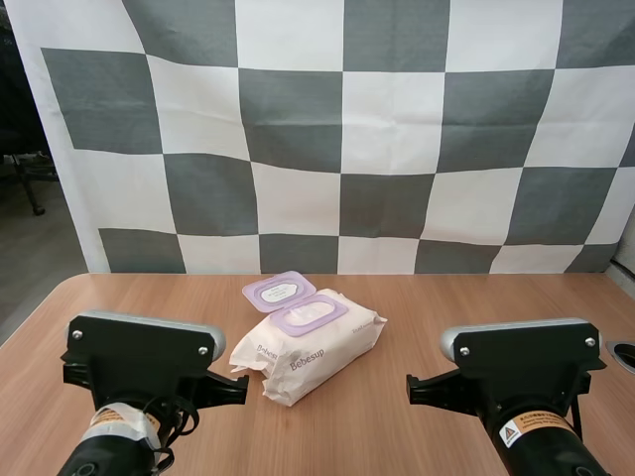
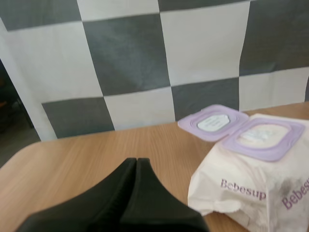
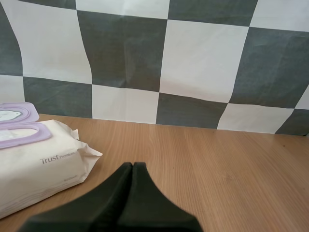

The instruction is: Open the wet wipes lid

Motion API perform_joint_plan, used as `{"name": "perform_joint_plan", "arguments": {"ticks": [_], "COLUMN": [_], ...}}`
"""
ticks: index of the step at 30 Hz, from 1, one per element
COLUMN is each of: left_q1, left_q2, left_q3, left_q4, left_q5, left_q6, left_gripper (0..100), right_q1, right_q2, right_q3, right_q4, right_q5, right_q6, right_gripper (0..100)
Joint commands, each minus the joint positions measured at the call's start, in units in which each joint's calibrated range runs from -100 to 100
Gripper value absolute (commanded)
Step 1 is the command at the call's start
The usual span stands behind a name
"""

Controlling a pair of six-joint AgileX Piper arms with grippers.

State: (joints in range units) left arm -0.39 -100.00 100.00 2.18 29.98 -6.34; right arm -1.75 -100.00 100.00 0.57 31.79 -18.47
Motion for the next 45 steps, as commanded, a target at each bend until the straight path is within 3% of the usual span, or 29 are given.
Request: {"name": "perform_joint_plan", "arguments": {"ticks": [1, 9, 13, 45], "left_q1": [-0.04, -0.04, -0.04, -0.04], "left_q2": [0.0, 0.0, 0.0, 0.0], "left_q3": [0.0, 0.0, 0.0, 0.0], "left_q4": [-0.1, 0.2, -0.2, 0.3], "left_q5": [0.7, 0.3, 0.1, -0.1], "left_q6": [-2.5, -4.9, -9.9, -8.8], "left_gripper": [0, 0, 0, 0], "right_q1": [0.0, 0.0, 0.0, 0.0], "right_q2": [0.0, 0.0, 0.0, 0.0], "right_q3": [0.0, 0.0, 0.0, 0.0], "right_q4": [0.0, 0.0, 0.0, 0.3], "right_q5": [-0.1, -0.1, -0.1, -0.4], "right_q6": [0.0, 0.1, 0.1, 2.4], "right_gripper": [0, 0, 0, 0]}}
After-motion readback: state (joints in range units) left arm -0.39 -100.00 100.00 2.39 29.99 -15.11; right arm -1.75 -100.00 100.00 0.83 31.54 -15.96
